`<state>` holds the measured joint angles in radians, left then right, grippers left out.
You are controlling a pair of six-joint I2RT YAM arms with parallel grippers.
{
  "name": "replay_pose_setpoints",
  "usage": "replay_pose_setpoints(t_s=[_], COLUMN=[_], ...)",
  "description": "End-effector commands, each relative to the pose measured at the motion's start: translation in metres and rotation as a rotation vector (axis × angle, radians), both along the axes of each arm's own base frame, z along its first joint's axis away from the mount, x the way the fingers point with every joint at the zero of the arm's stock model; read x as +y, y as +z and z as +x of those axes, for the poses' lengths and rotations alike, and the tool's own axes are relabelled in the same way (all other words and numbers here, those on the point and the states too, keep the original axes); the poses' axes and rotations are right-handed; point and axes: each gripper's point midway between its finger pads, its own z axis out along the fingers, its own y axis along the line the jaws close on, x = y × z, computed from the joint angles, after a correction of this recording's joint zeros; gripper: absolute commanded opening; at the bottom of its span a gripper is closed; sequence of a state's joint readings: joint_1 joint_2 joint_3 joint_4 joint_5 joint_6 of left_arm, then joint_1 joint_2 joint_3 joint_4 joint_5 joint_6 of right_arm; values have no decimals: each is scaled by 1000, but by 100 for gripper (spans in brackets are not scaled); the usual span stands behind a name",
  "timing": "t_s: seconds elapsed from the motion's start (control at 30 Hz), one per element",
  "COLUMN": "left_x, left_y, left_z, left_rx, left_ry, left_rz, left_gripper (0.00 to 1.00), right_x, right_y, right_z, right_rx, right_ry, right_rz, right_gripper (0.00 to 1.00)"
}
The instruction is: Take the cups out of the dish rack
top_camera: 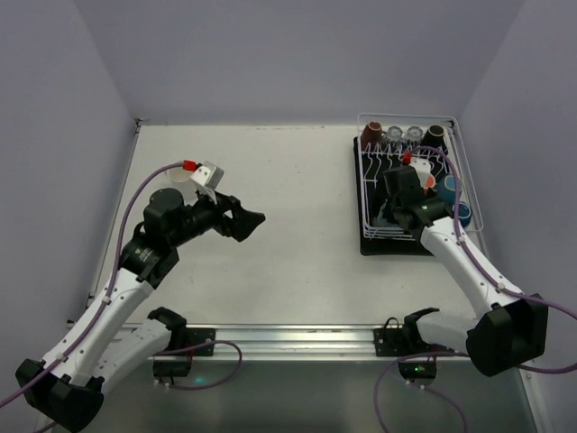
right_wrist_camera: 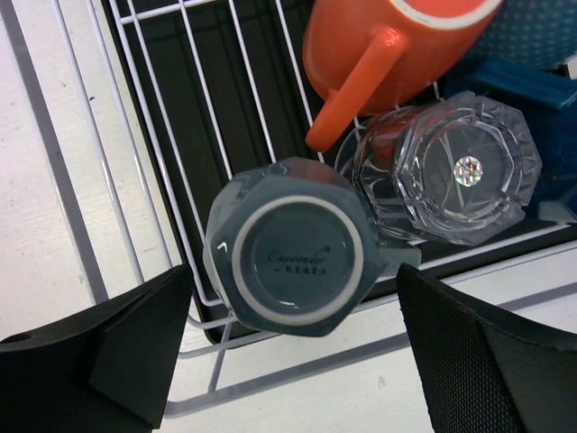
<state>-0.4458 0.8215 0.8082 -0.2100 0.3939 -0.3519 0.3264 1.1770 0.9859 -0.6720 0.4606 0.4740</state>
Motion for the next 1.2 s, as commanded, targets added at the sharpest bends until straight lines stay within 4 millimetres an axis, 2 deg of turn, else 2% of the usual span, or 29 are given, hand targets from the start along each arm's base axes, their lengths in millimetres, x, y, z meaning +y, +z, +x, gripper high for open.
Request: replay_pose_setpoints(t_s=[0.0,0.17,0.33,0.43,0.5,0.57,0.63,0.7,0.87,0.9,0.93,1.17], left_x=[0,0,3,5,5,4,2,-2,-22,-28,-33,-66], left_y=[-14,-31,-33,-32,-34,-34,-35,-32,-20,-10,-9,33], left_z=[-2,3,2,1,1,0,-1,-2,-15,-16,-21,-29], left_rx=[-17,11,12,5,8,12,28,43,96,88,99,60], left_ry=[-23,-23,-11,-2,0,-3,-15,-27,-133,-156,-193,-303], left_rz=[42,78,80,80,80,75,64,37,-73,-124,-147,-325], left_gripper=[97,97,96,97,96,96,96,96,95,95,94,88], right_x=[2,7,10,9,5,4,4,3,9,10,12,19], right_y=[16,4,1,-3,-1,3,13,22,74,82,97,140], right_z=[18,23,28,31,33,33,34,35,37,36,34,17], right_rx=[-53,-25,-27,-15,-18,-28,-58,-92,-279,-310,-359,-491], right_ry=[0,9,24,28,23,25,21,22,41,44,59,95], right_rz=[-1,8,19,6,-11,-18,-13,-8,67,81,109,206], right_gripper=[96,94,90,70,51,45,26,25,21,19,18,17])
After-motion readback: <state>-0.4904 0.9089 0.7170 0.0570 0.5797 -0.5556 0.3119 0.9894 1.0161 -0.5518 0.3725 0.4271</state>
